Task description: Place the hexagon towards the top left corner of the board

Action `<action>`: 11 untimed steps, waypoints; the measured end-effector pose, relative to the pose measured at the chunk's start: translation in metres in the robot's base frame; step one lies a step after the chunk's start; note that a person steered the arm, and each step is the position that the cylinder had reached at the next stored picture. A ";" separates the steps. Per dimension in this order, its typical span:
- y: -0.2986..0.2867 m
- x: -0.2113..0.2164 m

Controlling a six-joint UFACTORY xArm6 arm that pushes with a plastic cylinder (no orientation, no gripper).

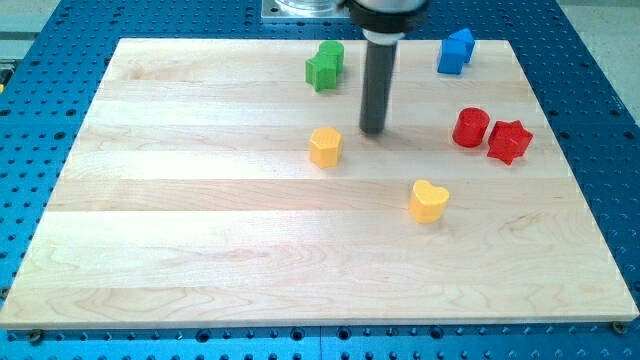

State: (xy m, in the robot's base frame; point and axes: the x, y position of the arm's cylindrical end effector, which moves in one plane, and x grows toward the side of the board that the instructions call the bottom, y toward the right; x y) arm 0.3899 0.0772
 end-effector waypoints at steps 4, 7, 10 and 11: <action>-0.203 -0.045; -0.280 -0.040; -0.297 -0.077; -0.290 -0.117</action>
